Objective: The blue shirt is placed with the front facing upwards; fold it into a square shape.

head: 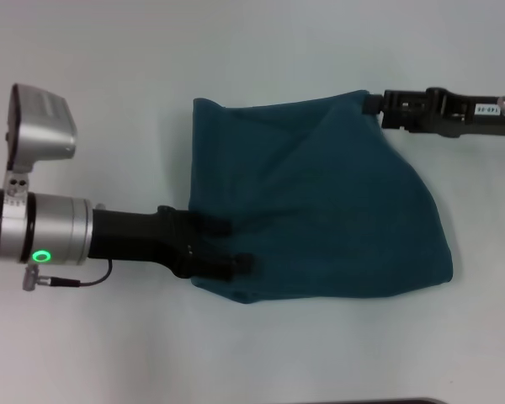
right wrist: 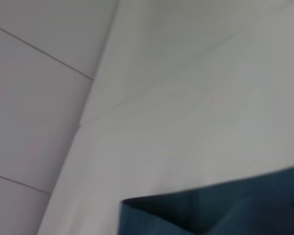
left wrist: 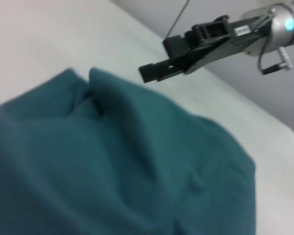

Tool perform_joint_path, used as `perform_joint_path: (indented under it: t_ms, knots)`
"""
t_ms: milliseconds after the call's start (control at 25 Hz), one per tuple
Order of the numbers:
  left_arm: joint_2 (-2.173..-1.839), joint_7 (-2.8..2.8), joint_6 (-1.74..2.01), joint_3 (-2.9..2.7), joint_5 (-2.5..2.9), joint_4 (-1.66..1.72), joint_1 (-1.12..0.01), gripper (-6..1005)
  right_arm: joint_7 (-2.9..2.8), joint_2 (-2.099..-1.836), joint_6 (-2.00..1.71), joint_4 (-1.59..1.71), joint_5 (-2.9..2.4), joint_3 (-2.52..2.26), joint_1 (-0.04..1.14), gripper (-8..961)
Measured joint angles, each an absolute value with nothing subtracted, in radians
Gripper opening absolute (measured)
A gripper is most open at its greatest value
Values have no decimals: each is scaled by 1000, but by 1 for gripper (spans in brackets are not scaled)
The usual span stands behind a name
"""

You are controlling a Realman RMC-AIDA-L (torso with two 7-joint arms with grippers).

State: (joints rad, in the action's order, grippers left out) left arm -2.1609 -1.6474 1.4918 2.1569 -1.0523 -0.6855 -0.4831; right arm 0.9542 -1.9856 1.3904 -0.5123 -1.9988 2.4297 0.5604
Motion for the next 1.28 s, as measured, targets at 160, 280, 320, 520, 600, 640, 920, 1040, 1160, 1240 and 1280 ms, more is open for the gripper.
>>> perform_joint_path:
  t_ms: [160, 280, 320, 520, 600, 640, 920, 1040, 1160, 1240, 1280]
  knots:
    - [-2161, -1647, 1549, 2202, -1056, -753, -474, 700, 978, -1987, 1407, -521, -1991, 2429, 569, 789]
    - [-2160, -1647, 1572, 2255, -1059, -788, -477, 696, 992, -1991, 1426, -518, -1991, 2423, 579, 789]
    - [-2160, -1646, 1572, 2269, -1063, -797, -481, 695, 994, -1992, 1431, -516, -1992, 2421, 582, 789]
    - [-2164, -1642, 1505, 2283, -1093, -793, -514, 688, 995, -1994, 1437, -512, -1995, 2416, 580, 788]
    - [-2166, -1645, 1454, 2277, -1093, -774, -533, 685, 995, -1994, 1439, -512, -1995, 2416, 577, 787]
    - [-2167, -1645, 1438, 2275, -1094, -765, -540, 684, 995, -1994, 1441, -512, -1994, 2416, 576, 787]
    - [-2167, -1652, 1319, 2275, -1095, -737, -589, 674, 995, -1992, 1455, -518, -1994, 2420, 572, 786]
    - [-2166, -1671, 1244, 2276, -1095, -736, -602, 670, 995, -1990, 1457, -520, -1993, 2421, 570, 785]
    - [-2167, -1672, 1168, 2273, -1095, -731, -610, 666, 995, -1989, 1459, -520, -1991, 2422, 569, 785]
    - [-2167, -1673, 1127, 2264, -1095, -725, -614, 664, 992, -1988, 1459, -521, -1991, 2422, 569, 784]
    - [-2167, -1673, 1104, 2257, -1095, -719, -617, 662, 991, -1987, 1459, -521, -1991, 2422, 569, 784]
